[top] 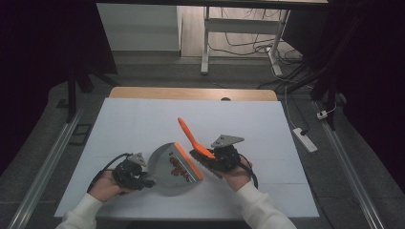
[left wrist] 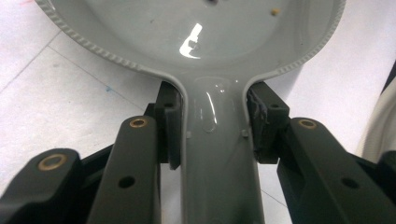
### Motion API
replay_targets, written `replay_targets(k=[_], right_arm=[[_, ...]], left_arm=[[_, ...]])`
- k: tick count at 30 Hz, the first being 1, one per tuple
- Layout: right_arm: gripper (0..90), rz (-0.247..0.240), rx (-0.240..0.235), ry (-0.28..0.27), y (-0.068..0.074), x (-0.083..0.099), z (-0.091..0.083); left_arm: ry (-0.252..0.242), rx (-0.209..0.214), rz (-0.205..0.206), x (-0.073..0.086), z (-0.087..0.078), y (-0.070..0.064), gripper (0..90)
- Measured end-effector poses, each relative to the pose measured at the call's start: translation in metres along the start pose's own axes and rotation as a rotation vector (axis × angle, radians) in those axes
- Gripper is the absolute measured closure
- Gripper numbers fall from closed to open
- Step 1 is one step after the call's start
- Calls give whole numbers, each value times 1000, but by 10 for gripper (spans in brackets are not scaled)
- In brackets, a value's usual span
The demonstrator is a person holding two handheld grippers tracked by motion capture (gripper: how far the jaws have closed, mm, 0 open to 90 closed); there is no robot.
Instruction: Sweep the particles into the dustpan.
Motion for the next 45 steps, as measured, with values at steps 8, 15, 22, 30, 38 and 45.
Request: replay_targets(k=[8,15,22,30,38,45], right_arm=[[697,-5,-7,-4,-10,2,-5],[698,-13,-12,-25,-16,2,-14],[697,-4,2,-30,-21,10,-28],[697,-24,10,-22,-25,22,-42],[697,-25,4,-21,-30,37,-57],[697,-10,14,-20,-39,51,-71]], left_arm=[[-50,-16,-18,5,-3,2,616],[-88,-29,-43,7,-5,3,616],[-123,-44,-68,10,-7,-3,616],[-178,-74,-134,15,-12,-9,615],[-204,-108,-212,26,-16,-11,616],[-229,-136,-273,33,-20,-11,615]])
Point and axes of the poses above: each handheld gripper's, and its own axes: z roughly forward along the jaws, x roughly out of its underside, y roughly to its left, the point moved 1 cm from there along z, roughly forward along the jaws
